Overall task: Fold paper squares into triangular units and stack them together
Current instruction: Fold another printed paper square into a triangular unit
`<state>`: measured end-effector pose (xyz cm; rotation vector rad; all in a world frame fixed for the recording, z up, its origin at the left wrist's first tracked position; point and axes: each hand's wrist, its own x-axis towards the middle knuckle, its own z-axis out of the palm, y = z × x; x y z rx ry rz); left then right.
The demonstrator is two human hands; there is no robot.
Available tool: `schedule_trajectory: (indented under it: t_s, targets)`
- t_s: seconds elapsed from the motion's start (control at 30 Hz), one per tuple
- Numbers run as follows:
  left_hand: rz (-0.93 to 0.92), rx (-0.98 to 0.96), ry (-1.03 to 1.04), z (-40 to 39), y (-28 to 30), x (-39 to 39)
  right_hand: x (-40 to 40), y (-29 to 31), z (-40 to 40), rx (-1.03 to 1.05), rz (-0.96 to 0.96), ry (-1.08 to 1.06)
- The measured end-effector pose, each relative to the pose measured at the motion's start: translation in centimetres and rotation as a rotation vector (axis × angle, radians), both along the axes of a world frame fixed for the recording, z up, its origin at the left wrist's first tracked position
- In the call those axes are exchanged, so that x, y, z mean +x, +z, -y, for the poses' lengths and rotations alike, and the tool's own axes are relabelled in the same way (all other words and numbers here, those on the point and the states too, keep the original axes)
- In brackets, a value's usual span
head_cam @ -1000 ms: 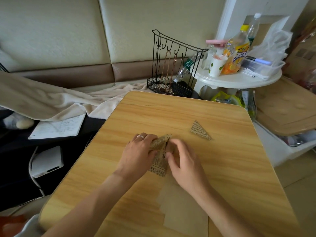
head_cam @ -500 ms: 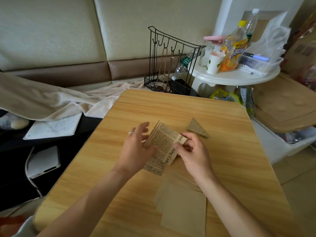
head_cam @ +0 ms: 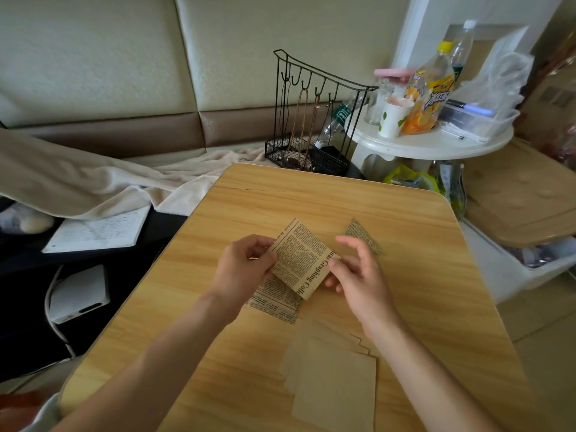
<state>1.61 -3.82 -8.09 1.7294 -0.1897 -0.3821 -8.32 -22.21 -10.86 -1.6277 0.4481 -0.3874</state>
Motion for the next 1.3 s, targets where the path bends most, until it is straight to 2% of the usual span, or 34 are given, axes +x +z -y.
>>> schedule_trajectory:
  t_s: [0.23, 0.43, 0.6, 0.8, 0.9, 0.97, 1.07, 1.2, 1.3]
  targets:
    - [-0.128, -0.07, 0.017, 0.22, 0.07, 0.39, -0.23, 0.08, 0.18, -0.13, 0.051, 0.143]
    - [-0.236, -0.084, -0.022, 0.74, 0.13, 0.43, -0.03, -0.32, 0.2, 0.008, 0.105, 0.087]
    - [-0.199, -0.047, -0.111, 0.81, 0.74, 0.08, -0.18, -0.17, 0.14, 0.06, 0.093, 0.13]
    - [-0.193, -0.092, -0.026, 0.71, 0.79, 0.24, -0.31, 0.44, 0.15, 0.141, 0.174, 0.302]
    - [-0.189, -0.088, -0.054, 0.7, 0.81, 0.28, -0.34, 0.55, 0.47, 0.061, 0.135, 0.362]
    - [-0.19, -0.081, -0.055, 0.67, 0.78, 0.36, -0.27, 0.39, 0.73, 0.023, 0.087, 0.357]
    - [-0.219, -0.101, -0.077, 0.62, 0.77, 0.37, -0.26, -0.02, 0.67, 0.11, 0.055, 0.289]
    - [-0.164, -0.007, -0.146, 0.72, 0.67, 0.15, -0.16, -0.36, 0.52, 0.167, 0.046, 0.221]
    - [-0.171, -0.031, -0.104, 0.67, 0.74, 0.33, -0.13, -0.06, 0.43, 0.196, 0.048, 0.235]
